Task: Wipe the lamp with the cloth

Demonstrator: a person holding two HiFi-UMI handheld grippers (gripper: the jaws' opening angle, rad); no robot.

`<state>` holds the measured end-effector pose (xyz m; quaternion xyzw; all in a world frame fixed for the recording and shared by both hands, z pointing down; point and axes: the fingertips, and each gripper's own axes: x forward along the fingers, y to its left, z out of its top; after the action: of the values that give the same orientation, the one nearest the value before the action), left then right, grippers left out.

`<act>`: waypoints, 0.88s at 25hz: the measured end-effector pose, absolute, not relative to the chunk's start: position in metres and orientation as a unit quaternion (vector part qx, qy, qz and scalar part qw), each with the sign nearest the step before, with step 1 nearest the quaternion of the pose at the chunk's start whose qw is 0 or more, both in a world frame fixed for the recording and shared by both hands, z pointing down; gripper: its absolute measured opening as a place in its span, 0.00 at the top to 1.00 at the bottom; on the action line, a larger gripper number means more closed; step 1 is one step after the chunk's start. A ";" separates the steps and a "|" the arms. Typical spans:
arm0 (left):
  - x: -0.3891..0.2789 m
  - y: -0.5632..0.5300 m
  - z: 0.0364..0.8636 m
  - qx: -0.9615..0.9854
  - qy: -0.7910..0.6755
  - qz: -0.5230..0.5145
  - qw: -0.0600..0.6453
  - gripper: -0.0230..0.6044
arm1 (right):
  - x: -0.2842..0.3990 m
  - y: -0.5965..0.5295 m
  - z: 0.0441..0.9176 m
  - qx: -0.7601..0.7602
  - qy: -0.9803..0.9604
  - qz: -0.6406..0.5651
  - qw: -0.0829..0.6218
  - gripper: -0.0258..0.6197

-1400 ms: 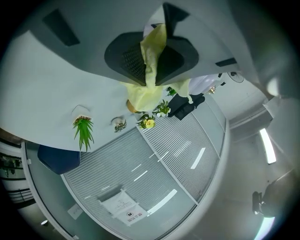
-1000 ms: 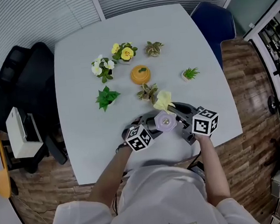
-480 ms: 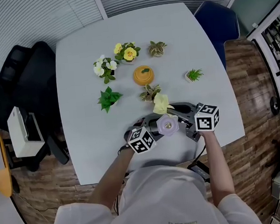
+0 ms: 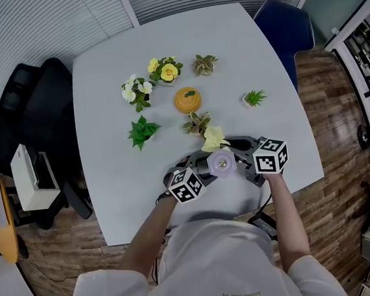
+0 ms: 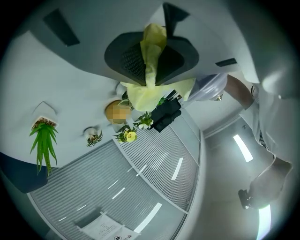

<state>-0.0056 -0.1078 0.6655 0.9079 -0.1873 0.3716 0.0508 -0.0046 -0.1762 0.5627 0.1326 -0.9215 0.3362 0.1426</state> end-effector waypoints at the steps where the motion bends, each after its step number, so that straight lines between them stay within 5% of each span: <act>1: -0.006 -0.108 0.665 0.908 -0.187 0.372 0.051 0.52 | -0.004 -0.176 0.563 0.133 -0.921 0.336 0.144 0.85; 22: -0.006 -0.108 0.668 0.906 -0.187 0.376 0.059 0.52 | 0.021 -0.163 0.555 0.168 -0.920 0.331 0.127 0.85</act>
<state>-0.0058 -0.1083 0.6684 0.9057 -0.1869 0.3760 0.0591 0.0214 -0.1632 0.5551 0.1683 -0.9197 0.3313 0.1269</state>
